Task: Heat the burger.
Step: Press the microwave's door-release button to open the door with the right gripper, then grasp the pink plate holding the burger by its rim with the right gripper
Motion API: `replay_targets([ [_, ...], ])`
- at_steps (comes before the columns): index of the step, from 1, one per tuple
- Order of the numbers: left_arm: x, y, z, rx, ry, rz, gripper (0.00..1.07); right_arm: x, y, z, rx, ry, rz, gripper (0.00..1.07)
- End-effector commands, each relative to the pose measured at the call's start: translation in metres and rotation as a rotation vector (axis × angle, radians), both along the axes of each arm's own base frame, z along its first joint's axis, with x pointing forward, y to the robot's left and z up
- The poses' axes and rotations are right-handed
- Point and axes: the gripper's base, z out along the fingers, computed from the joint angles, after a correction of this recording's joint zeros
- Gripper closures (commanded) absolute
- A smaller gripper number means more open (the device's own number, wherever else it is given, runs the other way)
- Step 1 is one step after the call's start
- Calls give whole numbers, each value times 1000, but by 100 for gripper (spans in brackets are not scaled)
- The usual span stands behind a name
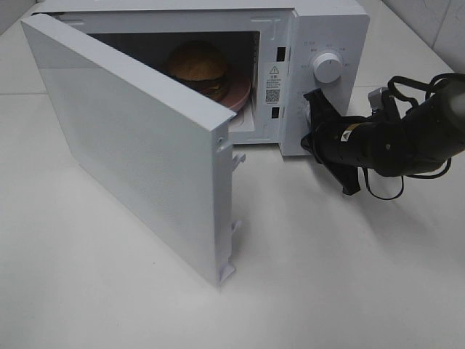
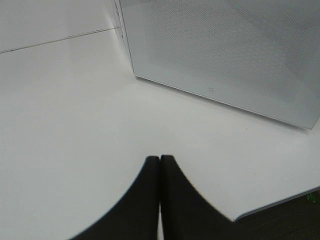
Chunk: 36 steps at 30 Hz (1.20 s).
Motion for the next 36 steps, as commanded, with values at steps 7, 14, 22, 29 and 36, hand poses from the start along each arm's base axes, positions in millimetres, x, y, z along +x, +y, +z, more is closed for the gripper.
replay_targets([
  [7, -2, 0, 0, -15, -29, 6, 106, 1, 2, 51, -52, -207, 156, 106],
  [14, -2, 0, 0, -15, -29, 6, 106, -22, 2, 47, -206, -156, 352, 105],
  [22, -2, 0, 0, -15, -29, 6, 106, -33, 8, 56, -445, -241, 658, 104],
  [29, -2, 0, 0, -15, -29, 6, 106, -41, 11, 59, -709, -374, 971, 104],
  [36, -2, 0, 0, -15, -29, 6, 106, -44, 12, 57, -884, -466, 1163, 103],
])
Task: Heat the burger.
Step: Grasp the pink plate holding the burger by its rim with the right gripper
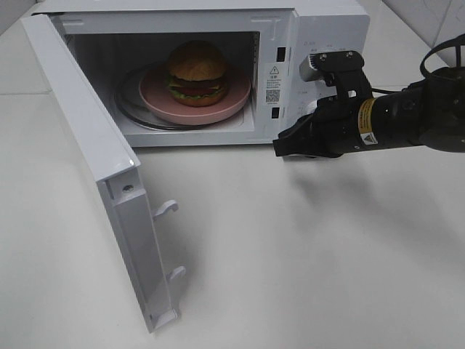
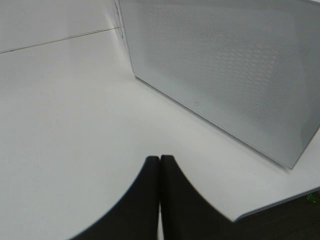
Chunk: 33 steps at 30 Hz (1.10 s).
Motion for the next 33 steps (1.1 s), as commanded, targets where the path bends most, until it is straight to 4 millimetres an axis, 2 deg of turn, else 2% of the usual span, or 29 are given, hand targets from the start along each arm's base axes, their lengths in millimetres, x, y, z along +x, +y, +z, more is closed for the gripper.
replay_targets([
  [1, -2, 0, 0, -15, -29, 6, 106, -2, 0, 3, -71, -59, 89, 103],
  [7, -2, 0, 0, -15, -29, 6, 106, -2, -1, 2, -141, -113, 159, 102],
  [12, -2, 0, 0, -15, -29, 6, 106, 0, -8, 2, -210, -94, 99, 101],
  [18, -2, 0, 0, -15, -29, 6, 106, 0, -16, 10, -263, -101, 42, 99],
  [24, -2, 0, 0, -15, -29, 6, 106, 0, -36, 20, -360, -50, -176, 98],
  [27, -2, 0, 0, -15, -29, 6, 106, 0, -39, 22, -365, -45, -205, 98],
  [29, -2, 0, 0, -15, -29, 6, 106, -3, -47, 24, -375, 14, -328, 98],
  [33, -2, 0, 0, -15, -29, 6, 106, -9, -50, 21, -435, 80, -346, 98],
])
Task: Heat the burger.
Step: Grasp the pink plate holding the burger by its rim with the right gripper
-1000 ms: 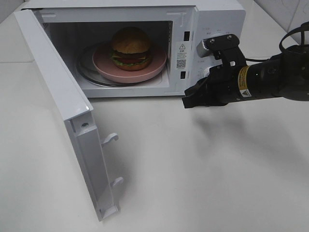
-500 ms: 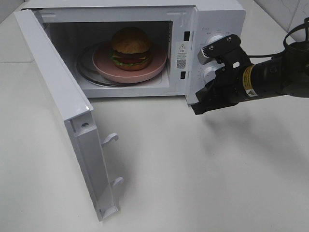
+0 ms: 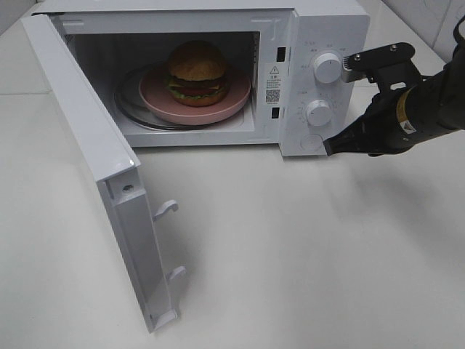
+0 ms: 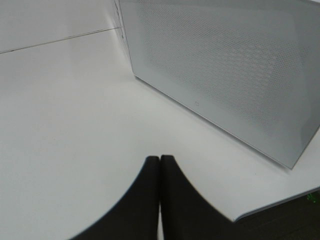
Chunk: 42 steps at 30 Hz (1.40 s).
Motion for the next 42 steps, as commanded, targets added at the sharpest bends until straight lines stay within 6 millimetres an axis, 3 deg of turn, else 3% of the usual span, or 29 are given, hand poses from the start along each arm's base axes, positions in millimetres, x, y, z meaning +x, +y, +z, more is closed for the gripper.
replay_targets([
  [1, -2, 0, 0, -15, -29, 6, 106, -4, -2, 1, -39, 43, -18, 98],
  [8, -2, 0, 0, -15, -29, 6, 106, -22, 0, -7, -59, 251, 71, 98],
  [11, -2, 0, 0, -15, -29, 6, 106, -30, 10, -9, 22, 337, 154, 98],
  [19, -2, 0, 0, -15, -29, 6, 106, -37, 27, -7, 118, 358, 373, 96],
  [21, -2, 0, 0, -15, -29, 6, 106, -38, 36, -4, 128, 345, 434, 95],
  [23, -2, 0, 0, -15, -29, 6, 106, -41, 62, 5, 82, 286, 593, 89],
  [25, -2, 0, 0, -15, -29, 6, 106, -41, 62, 5, 82, 286, 593, 89],
  [26, -2, 0, 0, -15, -29, 6, 106, -43, 77, 11, 64, 245, 658, 83],
  [27, -2, 0, 0, -15, -29, 6, 106, -43, 77, 11, 64, 245, 658, 83],
  [28, -2, 0, 0, -15, -29, 6, 106, -42, 91, 19, 55, 192, 701, 74],
  [29, -2, 0, 0, -15, -29, 6, 106, -42, 91, 19, 55, 192, 701, 74],
  [31, -2, 0, 0, -15, -29, 6, 106, -37, 108, 36, 34, 103, 757, 63],
  [38, -2, 0, 0, -15, -29, 6, 106, -29, 127, 57, -53, -4, 861, 61],
  [42, -2, 0, 0, -15, -29, 6, 106, -20, 153, 62, -226, -76, 1017, 55],
])
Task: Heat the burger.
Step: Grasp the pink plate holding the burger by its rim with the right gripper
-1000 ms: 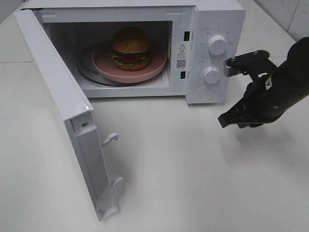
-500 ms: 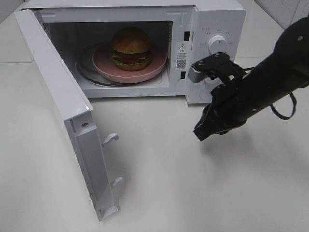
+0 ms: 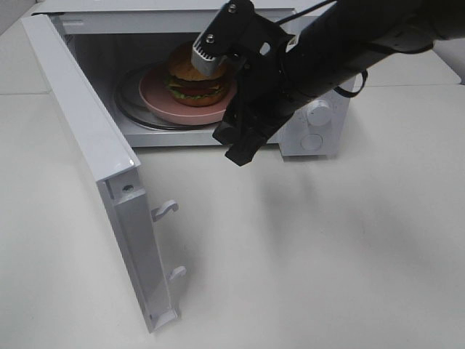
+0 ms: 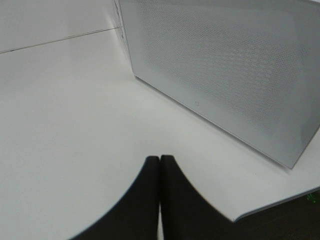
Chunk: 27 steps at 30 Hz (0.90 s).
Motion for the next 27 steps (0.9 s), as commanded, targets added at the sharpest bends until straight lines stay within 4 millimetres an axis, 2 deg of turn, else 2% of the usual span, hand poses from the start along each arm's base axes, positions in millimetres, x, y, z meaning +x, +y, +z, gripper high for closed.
replay_targets([
  [1, -2, 0, 0, -15, -29, 6, 106, 2, 12, -2, -82, -59, 95, 55],
  [3, -2, 0, 0, -15, -29, 6, 106, 2, 17, -3, -116, -88, 133, 54],
  [5, -2, 0, 0, -15, -29, 6, 106, 4, 36, -12, -221, -182, 251, 48],
  [6, -2, 0, 0, -15, -29, 6, 106, 4, 36, -12, -221, -182, 251, 48],
  [9, -2, 0, 0, -15, -29, 6, 106, 10, 56, -20, -298, -264, 345, 46],
  [18, -2, 0, 0, -15, -29, 6, 106, 33, 79, -25, -302, -343, 366, 46],
  [27, -2, 0, 0, -15, -29, 6, 106, 53, 100, -44, -283, -355, 358, 47],
])
